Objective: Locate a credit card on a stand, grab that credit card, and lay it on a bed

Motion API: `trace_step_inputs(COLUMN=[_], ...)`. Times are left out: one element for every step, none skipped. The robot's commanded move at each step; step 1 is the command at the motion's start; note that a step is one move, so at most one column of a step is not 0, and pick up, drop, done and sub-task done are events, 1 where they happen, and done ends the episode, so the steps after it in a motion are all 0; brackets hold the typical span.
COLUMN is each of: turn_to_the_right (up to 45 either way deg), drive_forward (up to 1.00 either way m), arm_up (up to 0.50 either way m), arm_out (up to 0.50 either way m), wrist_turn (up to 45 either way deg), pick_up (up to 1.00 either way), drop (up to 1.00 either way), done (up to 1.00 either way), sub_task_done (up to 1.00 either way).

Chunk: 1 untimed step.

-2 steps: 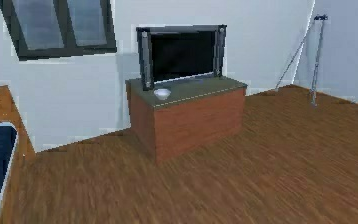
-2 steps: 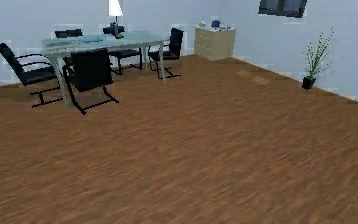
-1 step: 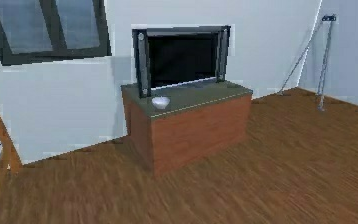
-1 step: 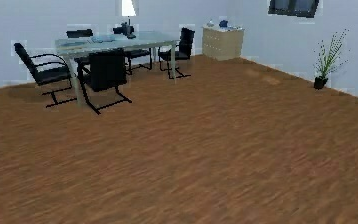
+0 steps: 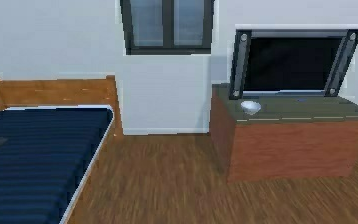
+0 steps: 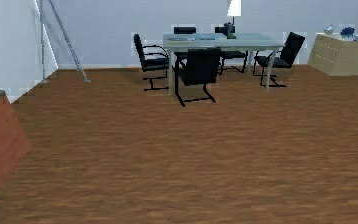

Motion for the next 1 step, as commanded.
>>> trace_step_inputs(turn_to_the_right=[0.0], drive_forward=[1.00], arm_up=[0.00], arm_out=[0.00], wrist_turn=[0.0], pick_up=[0.00], drop=[0.00], done=[0.00], sub_task_done=[0.00])
